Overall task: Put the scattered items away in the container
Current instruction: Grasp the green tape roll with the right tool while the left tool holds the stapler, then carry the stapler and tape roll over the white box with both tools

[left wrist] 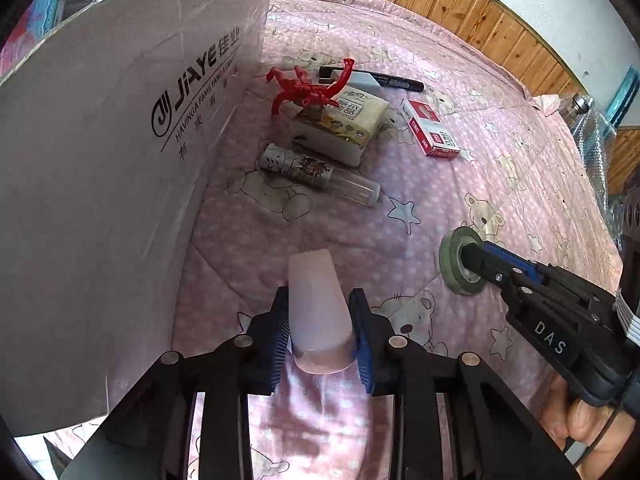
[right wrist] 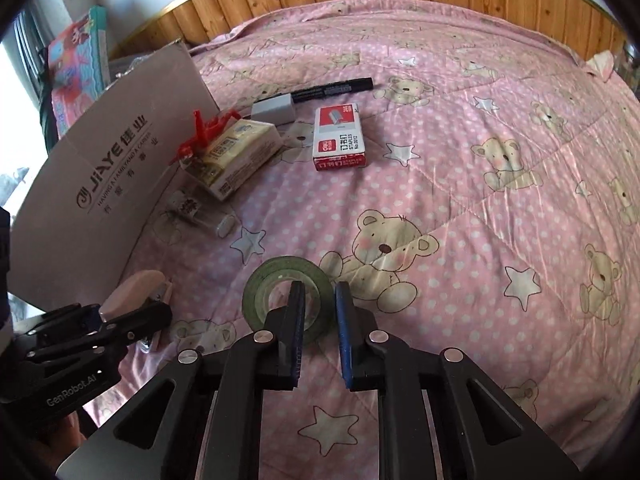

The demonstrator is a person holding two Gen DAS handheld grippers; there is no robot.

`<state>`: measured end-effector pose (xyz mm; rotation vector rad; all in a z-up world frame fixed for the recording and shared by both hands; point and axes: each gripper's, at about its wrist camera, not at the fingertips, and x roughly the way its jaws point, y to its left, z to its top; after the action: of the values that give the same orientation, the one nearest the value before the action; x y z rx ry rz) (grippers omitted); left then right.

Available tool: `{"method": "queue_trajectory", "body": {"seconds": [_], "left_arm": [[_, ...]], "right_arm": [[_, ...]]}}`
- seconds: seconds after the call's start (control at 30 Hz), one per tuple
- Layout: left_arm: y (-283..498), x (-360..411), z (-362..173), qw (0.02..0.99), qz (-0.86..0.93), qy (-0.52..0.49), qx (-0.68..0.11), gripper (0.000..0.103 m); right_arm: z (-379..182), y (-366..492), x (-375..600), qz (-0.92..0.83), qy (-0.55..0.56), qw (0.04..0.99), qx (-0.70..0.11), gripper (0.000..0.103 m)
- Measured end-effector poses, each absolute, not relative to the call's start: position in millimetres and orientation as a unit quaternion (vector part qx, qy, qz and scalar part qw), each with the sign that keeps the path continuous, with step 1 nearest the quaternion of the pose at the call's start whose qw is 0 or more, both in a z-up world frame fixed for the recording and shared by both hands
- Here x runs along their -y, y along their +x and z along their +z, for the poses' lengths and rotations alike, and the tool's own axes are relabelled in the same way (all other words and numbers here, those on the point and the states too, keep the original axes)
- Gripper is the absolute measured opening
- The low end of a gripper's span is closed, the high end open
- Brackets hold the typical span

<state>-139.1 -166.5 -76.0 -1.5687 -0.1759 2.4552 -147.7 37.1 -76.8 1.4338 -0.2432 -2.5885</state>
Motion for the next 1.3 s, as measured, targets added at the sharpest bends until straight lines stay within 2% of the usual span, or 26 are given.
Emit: {"method": "queue_trajectory", "body": {"seconds": [0.27,0.8,1.3], "left_arm": [[-122,164,-52,0.113,0.852,-0.51,0.04,0.027],[-83,170,13,0.148,0.875,-0.458,0.058,0.027],[-63,205,62,0.172,0.89,-0.409,0.106,0.027]], "right_arm": [[-54,-124,-32,-0.873,0.469,0.091,0.096,0.015],[-7,-86,-14,-0.884,0.439,0.111,0.117,0.015],[47,-71,24,-0.896,0.409,0.14,0.104,0.015]]}}
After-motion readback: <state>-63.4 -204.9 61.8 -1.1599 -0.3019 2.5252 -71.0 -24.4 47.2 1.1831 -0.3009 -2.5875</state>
